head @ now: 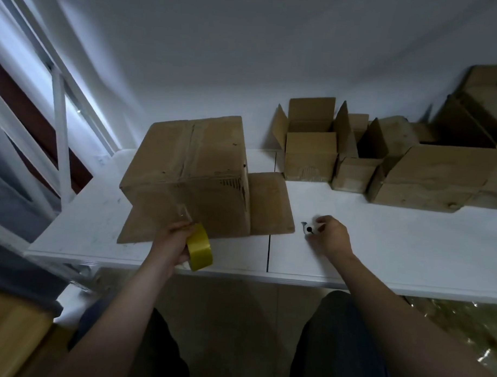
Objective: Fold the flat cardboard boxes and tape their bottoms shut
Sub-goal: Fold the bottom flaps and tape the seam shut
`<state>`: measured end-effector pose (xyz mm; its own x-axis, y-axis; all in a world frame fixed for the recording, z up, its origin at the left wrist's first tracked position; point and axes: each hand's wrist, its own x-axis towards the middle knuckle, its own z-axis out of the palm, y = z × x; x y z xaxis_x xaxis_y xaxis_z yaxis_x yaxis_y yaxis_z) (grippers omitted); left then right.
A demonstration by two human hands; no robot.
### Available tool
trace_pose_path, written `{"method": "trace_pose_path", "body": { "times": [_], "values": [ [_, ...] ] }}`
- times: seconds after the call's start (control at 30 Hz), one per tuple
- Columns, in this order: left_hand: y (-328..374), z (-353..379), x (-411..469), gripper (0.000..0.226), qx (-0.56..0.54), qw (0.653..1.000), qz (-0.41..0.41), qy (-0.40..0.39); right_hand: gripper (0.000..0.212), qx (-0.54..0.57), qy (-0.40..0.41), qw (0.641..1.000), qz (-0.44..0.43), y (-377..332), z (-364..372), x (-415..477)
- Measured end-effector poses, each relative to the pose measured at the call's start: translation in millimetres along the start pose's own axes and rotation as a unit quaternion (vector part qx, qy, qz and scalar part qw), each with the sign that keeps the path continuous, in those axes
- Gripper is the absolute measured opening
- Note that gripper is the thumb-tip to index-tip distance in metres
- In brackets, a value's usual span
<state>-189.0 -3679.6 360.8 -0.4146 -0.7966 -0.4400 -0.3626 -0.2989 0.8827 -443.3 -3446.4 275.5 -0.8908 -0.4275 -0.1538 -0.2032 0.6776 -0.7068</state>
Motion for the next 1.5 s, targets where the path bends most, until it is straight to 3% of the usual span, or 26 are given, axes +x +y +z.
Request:
{"method": "trace_pose_path", "body": {
  "times": [0.13, 0.3, 0.47, 0.6, 0.7, 0.8, 1.03, 1.17, 1.5],
  "values": [
    [0, -4, -1, 0.029, -0.002, 1.0, 0.004, -0.005, 0.009, 0.024, -0.018, 0.999, -0.041, -12, 1, -8],
    [-1, -12, 2, 0.02, 0.018, 1.0, 0.021, -0.014, 0.01, 0.102, -0.033, 0.978, -0.18, -65, -6, -42],
    [-1, -19, 8, 0.014, 0.057, 0.997, 0.055, -0.012, 0.017, 0.018, -0.024, 0.949, -0.315, -138, -7, -60],
    [-4, -24, 14, 0.021, 0.079, 0.993, 0.089, -0.019, 0.024, -0.079, -0.013, 0.881, -0.467, -196, 8, -72],
    [-6, -30, 14, 0.032, 0.112, 0.988, 0.106, -0.019, 0.026, -0.191, 0.012, 0.836, -0.514, -221, 28, -75],
    [-7, -33, 16, 0.031, 0.109, 0.988, 0.109, -0.019, 0.024, -0.22, -0.007, 0.814, -0.537, -234, 44, -77],
    [-9, -34, 16, 0.019, 0.075, 0.993, 0.088, -0.02, 0.033, -0.333, -0.006, 0.816, -0.472, -243, 69, -74],
    [-6, -36, 17, 0.03, 0.085, 0.992, 0.096, -0.021, 0.026, -0.362, -0.01, 0.83, -0.424, -239, 62, -75],
    [-15, -33, 9, 0.033, 0.199, 0.975, 0.09, -0.027, 0.029, -0.34, -0.013, 0.92, -0.192, -134, 7, -66]
  ]
}}
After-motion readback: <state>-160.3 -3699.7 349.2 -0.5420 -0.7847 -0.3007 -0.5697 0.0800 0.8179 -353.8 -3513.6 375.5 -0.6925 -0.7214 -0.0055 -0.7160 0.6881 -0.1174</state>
